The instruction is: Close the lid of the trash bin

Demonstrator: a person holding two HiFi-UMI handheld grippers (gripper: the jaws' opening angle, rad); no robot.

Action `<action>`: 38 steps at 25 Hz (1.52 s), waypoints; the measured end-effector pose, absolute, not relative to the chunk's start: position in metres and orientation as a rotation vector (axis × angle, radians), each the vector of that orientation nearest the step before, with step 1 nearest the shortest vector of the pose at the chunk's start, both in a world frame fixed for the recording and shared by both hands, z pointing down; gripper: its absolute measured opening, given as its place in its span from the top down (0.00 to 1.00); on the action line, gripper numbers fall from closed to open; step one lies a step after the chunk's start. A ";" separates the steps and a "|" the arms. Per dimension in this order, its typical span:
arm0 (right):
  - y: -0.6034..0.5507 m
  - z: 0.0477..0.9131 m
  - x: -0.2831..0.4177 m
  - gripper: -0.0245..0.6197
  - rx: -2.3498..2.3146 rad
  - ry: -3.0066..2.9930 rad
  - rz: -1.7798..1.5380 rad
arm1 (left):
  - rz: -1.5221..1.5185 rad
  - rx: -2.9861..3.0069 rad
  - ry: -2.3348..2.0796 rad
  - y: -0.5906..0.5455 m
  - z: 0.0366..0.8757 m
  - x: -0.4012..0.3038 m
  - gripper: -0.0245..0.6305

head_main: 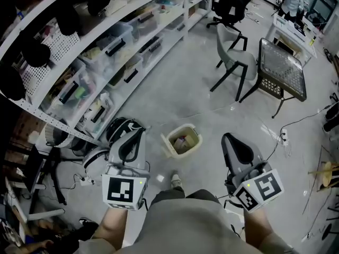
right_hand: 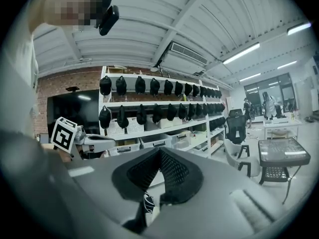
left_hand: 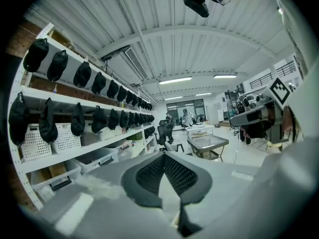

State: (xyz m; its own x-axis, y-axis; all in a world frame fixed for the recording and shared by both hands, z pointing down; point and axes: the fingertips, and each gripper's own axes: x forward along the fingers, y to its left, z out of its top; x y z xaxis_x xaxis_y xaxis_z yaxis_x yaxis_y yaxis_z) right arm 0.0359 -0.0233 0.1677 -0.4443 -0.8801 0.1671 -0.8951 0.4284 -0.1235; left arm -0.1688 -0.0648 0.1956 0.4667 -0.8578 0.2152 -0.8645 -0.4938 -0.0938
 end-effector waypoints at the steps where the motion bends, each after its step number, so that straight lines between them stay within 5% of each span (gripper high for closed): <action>1: -0.028 0.171 0.035 0.96 1.604 -2.584 0.309 | 0.373 2.661 -1.568 -0.069 0.198 -0.171 0.96; 17: -0.089 0.232 0.049 0.96 1.502 -2.558 0.460 | 0.507 2.569 -1.633 -0.111 0.256 -0.180 0.96; 38: -0.158 0.498 0.052 0.96 1.250 -2.350 0.825 | 0.861 2.010 -1.415 -0.135 0.598 -0.189 0.96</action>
State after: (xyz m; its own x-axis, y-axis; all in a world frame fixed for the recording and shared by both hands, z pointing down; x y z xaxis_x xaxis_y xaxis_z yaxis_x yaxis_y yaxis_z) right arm 0.0522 -0.1577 0.4977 -0.5476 -0.6300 0.5507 -0.8359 0.4404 -0.3275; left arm -0.1892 -0.1346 0.5978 0.2486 -0.6104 0.7521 -0.9485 -0.3108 0.0613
